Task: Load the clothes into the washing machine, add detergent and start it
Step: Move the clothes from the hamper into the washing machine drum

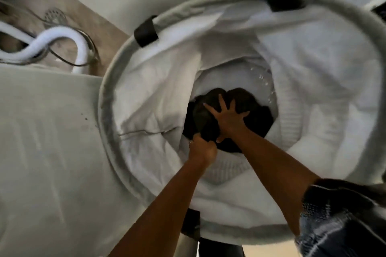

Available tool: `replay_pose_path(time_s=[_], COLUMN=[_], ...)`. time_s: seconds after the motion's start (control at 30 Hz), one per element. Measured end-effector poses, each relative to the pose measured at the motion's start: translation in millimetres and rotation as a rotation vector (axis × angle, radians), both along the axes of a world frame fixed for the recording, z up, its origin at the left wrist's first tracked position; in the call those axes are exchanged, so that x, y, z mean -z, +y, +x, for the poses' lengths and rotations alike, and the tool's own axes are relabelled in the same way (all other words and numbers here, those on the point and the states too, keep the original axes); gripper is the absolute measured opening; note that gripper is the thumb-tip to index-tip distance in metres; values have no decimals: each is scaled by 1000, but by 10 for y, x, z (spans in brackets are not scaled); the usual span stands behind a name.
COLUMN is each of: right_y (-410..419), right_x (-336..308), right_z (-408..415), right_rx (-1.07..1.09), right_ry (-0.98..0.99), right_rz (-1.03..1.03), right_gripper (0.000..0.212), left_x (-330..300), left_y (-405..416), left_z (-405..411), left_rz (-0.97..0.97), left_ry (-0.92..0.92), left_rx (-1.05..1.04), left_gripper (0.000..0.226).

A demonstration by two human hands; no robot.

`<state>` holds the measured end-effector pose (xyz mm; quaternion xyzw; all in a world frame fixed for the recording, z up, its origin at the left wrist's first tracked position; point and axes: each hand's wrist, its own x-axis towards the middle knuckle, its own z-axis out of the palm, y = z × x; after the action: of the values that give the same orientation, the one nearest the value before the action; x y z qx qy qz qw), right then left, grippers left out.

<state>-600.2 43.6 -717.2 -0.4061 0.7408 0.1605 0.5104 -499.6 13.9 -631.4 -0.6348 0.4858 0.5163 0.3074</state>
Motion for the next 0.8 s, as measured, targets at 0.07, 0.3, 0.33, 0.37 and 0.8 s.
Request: replay_pose_path(time_s=[0.07,0.3,0.33,0.37,0.8], right_y=[184,407,418,443,446], right_x=[193,330,239,129,-2794], right_z=[215,231,194,160,-240], right_rx=[-30,-129,-61,4,543], right_ry=[37,143,111,92,-73], right_rz=[-33,-353,-369,-329,-758], right_gripper=[103,52,49,48,50], left_x=[95,216,151,73,-2290], left_y=[35,102,98,93,-220], left_z=[105,273,248,213,-643], left_rz=[23,38,22,1,-252], left_ry=[-53,-73,-54,-37,248], left_rx=[-65,-260,-269,-274,-382], left_gripper=[50,58,58,57,47])
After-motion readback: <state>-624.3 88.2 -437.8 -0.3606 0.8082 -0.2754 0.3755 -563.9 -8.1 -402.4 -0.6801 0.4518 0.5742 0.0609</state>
